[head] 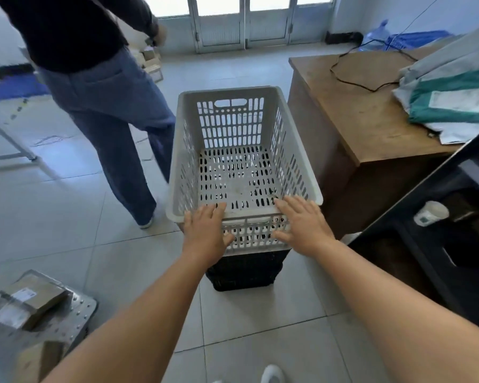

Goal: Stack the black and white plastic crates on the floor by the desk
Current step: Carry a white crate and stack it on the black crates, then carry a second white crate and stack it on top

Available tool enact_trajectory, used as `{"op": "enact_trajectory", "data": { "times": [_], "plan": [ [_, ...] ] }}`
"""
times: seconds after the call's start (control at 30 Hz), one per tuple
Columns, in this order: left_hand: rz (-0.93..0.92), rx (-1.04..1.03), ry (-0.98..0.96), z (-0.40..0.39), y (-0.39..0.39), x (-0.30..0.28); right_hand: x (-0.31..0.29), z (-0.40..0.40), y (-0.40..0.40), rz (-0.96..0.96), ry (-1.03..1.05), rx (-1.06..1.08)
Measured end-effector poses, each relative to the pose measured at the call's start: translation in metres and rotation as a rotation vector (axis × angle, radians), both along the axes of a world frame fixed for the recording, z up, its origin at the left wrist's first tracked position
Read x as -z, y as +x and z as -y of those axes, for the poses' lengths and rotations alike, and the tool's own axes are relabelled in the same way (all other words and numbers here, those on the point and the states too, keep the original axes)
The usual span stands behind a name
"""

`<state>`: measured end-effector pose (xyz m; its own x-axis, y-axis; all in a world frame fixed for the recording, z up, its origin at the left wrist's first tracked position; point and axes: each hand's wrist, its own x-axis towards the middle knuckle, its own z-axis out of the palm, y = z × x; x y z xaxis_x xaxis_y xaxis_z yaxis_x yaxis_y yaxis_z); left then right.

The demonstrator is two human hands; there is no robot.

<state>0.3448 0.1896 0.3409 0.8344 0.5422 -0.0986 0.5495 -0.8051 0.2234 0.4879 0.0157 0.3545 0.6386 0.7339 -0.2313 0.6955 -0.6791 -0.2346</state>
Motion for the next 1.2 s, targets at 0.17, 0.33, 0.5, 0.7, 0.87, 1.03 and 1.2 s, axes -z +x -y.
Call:
{"op": "enact_trajectory", "data": {
  "times": [0.17, 0.33, 0.5, 0.7, 0.87, 1.03, 1.2],
  "plan": [
    [0.025, 0.032, -0.078, 0.011, 0.004, -0.007, -0.015, 0.007, -0.020, -0.082, 0.031, 0.124],
    [0.095, 0.205, -0.115, 0.018, 0.003, -0.021, -0.029, 0.023, -0.061, -0.067, 0.126, 0.389],
    [0.103, 0.438, -0.146, 0.045, -0.013, -0.040, -0.037, 0.056, -0.125, -0.028, 0.166, 0.676],
    [0.082, 0.767, -0.251, 0.131, -0.039, -0.048, -0.050, 0.132, -0.220, -0.002, 0.164, 1.060],
    [0.031, 1.054, -0.319, 0.242, -0.084, -0.058, -0.058, 0.223, -0.314, 0.010, 0.208, 1.387],
    [-0.057, 1.335, -0.369, 0.356, -0.160, -0.061, -0.058, 0.301, -0.428, 0.016, 0.243, 1.713],
    [-0.153, 1.592, -0.384, 0.456, -0.263, -0.062, -0.050, 0.368, -0.555, 0.017, 0.246, 1.969]
  ]
}}
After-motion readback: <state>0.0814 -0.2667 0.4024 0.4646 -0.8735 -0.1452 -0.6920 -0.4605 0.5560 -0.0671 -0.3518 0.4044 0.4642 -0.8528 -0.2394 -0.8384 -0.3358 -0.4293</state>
